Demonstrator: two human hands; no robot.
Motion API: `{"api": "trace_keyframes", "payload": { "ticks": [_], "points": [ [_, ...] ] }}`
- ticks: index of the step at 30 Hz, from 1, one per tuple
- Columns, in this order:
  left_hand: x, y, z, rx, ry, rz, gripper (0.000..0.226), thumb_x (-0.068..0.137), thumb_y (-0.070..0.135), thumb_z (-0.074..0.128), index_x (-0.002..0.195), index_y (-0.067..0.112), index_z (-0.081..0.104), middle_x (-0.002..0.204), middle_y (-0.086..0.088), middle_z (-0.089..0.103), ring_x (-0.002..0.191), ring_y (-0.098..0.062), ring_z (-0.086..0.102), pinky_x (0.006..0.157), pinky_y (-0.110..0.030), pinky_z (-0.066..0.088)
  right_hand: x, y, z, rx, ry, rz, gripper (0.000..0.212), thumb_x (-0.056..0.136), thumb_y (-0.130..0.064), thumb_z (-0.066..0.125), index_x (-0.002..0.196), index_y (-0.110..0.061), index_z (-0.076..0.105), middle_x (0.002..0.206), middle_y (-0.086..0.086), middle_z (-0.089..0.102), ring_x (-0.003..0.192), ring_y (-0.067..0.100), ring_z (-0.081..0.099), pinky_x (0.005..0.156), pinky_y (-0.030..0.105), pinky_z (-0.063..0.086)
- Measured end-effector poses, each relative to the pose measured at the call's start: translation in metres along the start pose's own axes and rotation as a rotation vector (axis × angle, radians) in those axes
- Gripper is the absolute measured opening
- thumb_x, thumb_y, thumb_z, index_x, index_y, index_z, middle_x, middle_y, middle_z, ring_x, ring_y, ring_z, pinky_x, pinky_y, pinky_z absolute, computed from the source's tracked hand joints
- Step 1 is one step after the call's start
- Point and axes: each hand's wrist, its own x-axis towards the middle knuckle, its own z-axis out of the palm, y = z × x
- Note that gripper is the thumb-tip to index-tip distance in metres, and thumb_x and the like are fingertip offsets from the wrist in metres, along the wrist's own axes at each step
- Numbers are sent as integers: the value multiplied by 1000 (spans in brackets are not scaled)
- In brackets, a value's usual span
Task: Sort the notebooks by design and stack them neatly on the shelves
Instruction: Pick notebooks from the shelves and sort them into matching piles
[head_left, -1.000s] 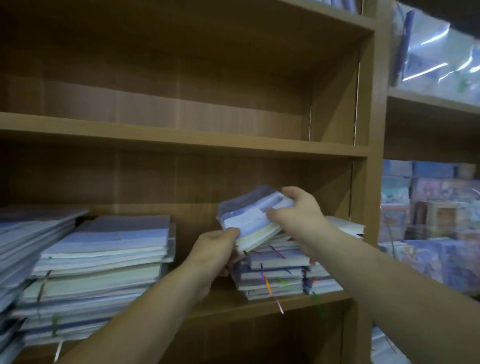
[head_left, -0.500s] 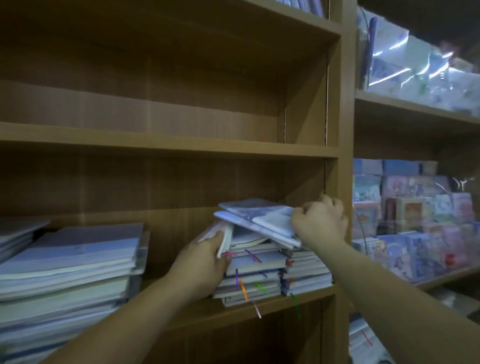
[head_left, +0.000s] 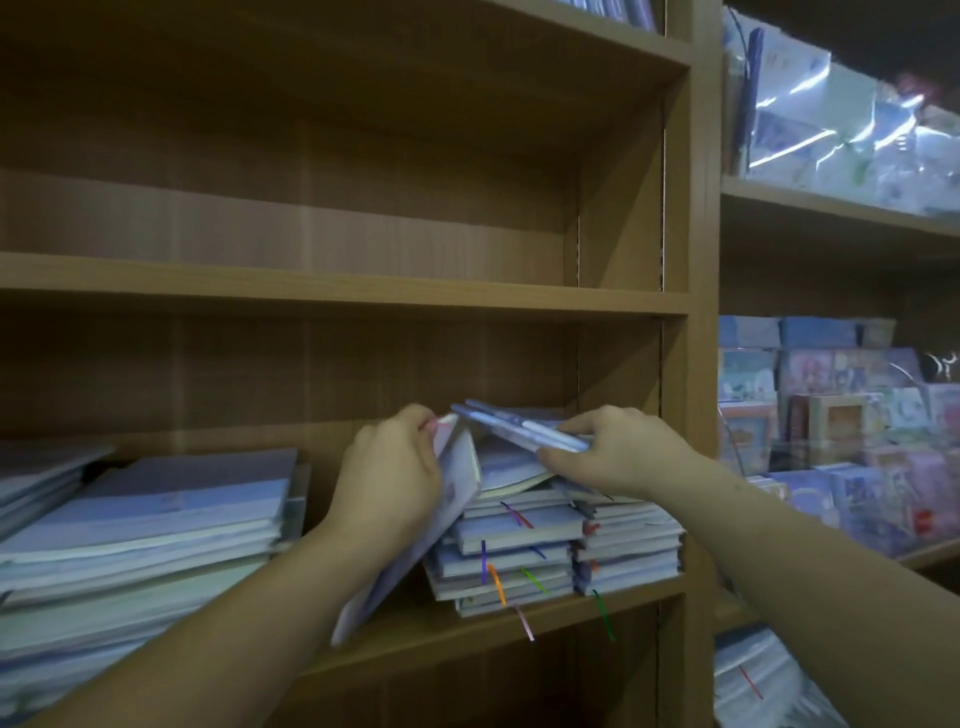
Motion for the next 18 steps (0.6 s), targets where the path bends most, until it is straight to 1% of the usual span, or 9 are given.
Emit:
{"api": "trace_keyframes", "payload": {
  "ticks": [2,5,8,10,12,14,16,17,18],
  "points": [
    [8,10,-9,-32,137,75,24,101,23,45,102,13,67,79,-11,69,75,-37,63,66,-44,50,8,-1,3,-6,7,78,63,85,-75,55,129,-31,65,97,-2,69,85,19,66,80,36,59],
    [20,30,-13,-4,256,283,22,97,11,54,114,14,66,92,-12,73,80,-40,66,66,-43,51,12,1,9,124,146,100,85,75,-82,60,137,-24,57,129,1,61,113,23,61,93,44,56],
    [21,51,7,145,175,520,32,91,7,65,121,19,68,102,-2,76,81,-29,72,62,-35,52,1,5,7,410,391,50,100,77,-65,73,157,-34,23,150,1,40,132,24,48,102,44,49],
    [19,52,32,122,65,647,35,88,9,64,122,17,70,108,-4,76,92,-24,73,70,-35,56,-8,13,2,406,502,-45,102,80,-45,75,158,-44,10,153,-1,32,132,21,46,100,44,50],
    [14,52,55,8,-156,635,34,90,15,56,122,17,69,115,-6,74,104,-26,70,81,-40,58,-17,22,-1,280,392,-262,98,80,-29,72,158,-47,15,157,-6,31,140,15,40,106,43,48],
    [11,55,67,-105,-354,534,32,97,20,49,125,21,63,120,-3,71,109,-25,66,87,-45,55,-25,26,2,212,125,-361,93,84,-22,69,159,-43,17,145,-6,49,126,10,54,101,38,53],
    [13,59,65,-168,-456,450,33,100,25,52,133,29,55,132,4,65,123,-19,58,105,-49,46,-26,30,7,167,18,-348,90,89,-29,67,160,-39,13,125,-7,63,100,7,64,88,33,57],
    [14,58,60,-113,-449,429,40,99,31,55,139,32,51,140,8,59,134,-15,49,116,-52,34,-24,30,8,114,54,-326,87,90,-39,65,160,-37,13,125,-7,64,100,7,64,88,32,55],
    [16,54,52,-3,-407,386,53,97,41,59,146,35,43,150,10,49,142,-12,38,123,-54,21,-20,32,9,35,93,-303,85,90,-50,61,160,-34,16,133,-4,63,109,9,62,94,32,53]
  ]
}}
